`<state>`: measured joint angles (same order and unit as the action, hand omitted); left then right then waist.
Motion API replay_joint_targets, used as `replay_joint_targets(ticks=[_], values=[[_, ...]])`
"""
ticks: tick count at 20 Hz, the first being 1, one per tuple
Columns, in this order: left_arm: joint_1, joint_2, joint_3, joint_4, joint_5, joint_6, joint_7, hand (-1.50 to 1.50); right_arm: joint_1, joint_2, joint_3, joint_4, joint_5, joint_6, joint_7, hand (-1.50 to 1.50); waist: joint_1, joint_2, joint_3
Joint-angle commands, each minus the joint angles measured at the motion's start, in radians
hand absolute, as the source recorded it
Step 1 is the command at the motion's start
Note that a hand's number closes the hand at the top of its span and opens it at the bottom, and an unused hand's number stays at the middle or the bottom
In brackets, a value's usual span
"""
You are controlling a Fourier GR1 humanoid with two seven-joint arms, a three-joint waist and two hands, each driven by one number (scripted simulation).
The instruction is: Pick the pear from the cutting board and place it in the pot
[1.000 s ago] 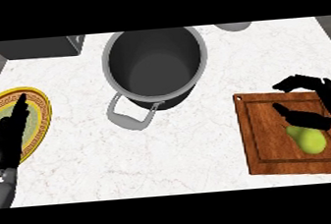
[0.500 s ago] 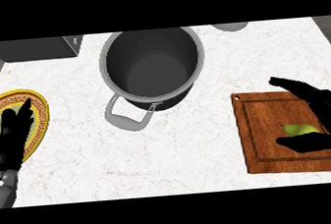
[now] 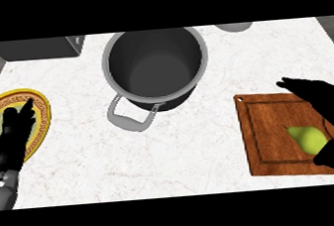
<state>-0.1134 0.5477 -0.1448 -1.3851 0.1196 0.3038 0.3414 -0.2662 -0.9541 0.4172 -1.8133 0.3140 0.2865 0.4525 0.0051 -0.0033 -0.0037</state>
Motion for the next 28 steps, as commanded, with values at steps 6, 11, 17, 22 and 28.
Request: replay_joint_targets(ticks=[6,11,17,22,28], values=[[-0.028,-0.019,-0.002,-0.003,-0.033,0.000,0.019,0.00,-0.111,0.055,0.086,-0.011,-0.180,0.402,0.350,-1.50,0.007,0.004,0.002],[0.049,-0.027,0.036,-0.047,-0.045,-0.017,0.001,0.00,-0.128,0.083,0.015,-0.006,-0.169,0.489,0.425,-1.50,-0.001,0.002,0.003],[0.033,-0.041,0.085,-0.017,-0.048,-0.057,-0.011,0.00,-0.109,0.170,0.009,0.119,-0.048,0.478,0.366,-1.50,-0.001,0.004,0.004],[0.001,-0.060,0.103,0.004,-0.073,-0.079,0.003,0.00,-0.030,0.198,0.029,0.144,0.084,0.450,0.291,-1.50,-0.004,0.004,0.004],[0.042,-0.102,0.098,-0.072,-0.154,-0.061,0.051,0.00,-0.074,0.270,-0.022,0.298,0.215,0.449,0.144,-1.50,0.001,0.004,0.004]])
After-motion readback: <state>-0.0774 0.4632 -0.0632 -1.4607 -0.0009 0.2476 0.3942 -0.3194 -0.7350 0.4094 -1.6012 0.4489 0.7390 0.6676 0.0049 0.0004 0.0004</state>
